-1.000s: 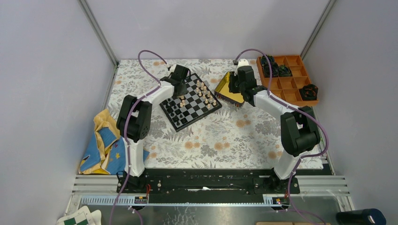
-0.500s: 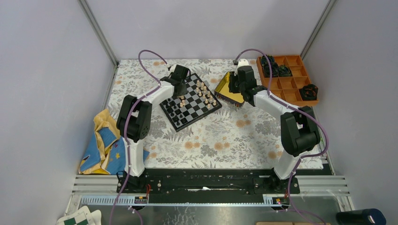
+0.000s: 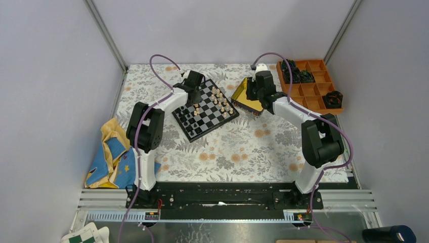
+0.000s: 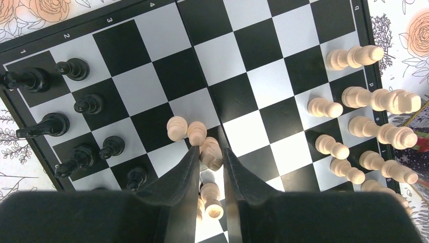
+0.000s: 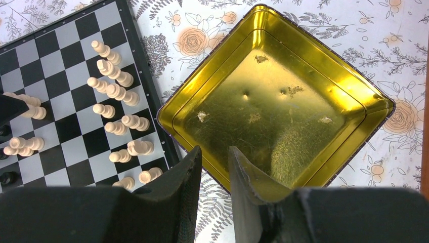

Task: Set up the chess pieces on the board
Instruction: Pick up the chess piece from the chessboard.

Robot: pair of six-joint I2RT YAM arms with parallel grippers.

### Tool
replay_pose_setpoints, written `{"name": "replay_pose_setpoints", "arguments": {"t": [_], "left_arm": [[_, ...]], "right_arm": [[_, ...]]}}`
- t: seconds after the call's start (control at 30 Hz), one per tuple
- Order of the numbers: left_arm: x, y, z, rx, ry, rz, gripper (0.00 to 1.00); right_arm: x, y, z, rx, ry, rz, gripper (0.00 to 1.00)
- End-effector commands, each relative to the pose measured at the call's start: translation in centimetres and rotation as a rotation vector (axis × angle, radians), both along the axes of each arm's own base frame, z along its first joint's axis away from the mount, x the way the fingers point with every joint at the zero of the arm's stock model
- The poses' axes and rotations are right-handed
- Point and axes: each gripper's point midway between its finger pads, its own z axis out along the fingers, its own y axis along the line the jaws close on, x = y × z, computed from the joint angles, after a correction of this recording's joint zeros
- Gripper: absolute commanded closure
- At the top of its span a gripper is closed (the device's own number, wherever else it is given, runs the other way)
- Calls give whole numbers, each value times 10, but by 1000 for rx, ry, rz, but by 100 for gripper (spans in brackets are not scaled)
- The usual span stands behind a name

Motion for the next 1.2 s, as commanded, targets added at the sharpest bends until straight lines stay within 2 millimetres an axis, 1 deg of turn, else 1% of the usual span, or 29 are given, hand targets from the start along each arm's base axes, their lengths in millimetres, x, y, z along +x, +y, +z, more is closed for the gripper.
{"name": "replay_pose_setpoints", "arguments": {"t": [0.0, 0.07, 0.13, 0.17, 0.2, 0.33, 0.43, 0.97, 1.17], "left_arm": [[2, 2, -5, 1, 14, -10, 73], [3, 2, -5, 0, 14, -11, 80], [2, 2, -4, -3, 13, -12, 89], [2, 2, -3, -3, 13, -12, 92], [3, 1, -3, -4, 11, -12, 94], [1, 1, -3, -8, 14, -12, 96], [0, 0, -2, -15, 15, -15, 100], [-7, -7, 18, -63, -3, -41, 100], [-6, -10, 31, -74, -30, -52, 100]], "right_arm": [[7, 8, 16, 7, -35, 7, 67], [7, 9, 15, 6, -33, 8, 67], [7, 8, 15, 7, -34, 8, 67], [7, 8, 15, 6, -33, 8, 67], [7, 8, 15, 6, -32, 9, 67], [6, 8, 15, 6, -33, 7, 67], [5, 8, 15, 6, -35, 7, 67], [3, 7, 18, 12, -44, 5, 67], [3, 6, 19, 13, -46, 4, 67]]}}
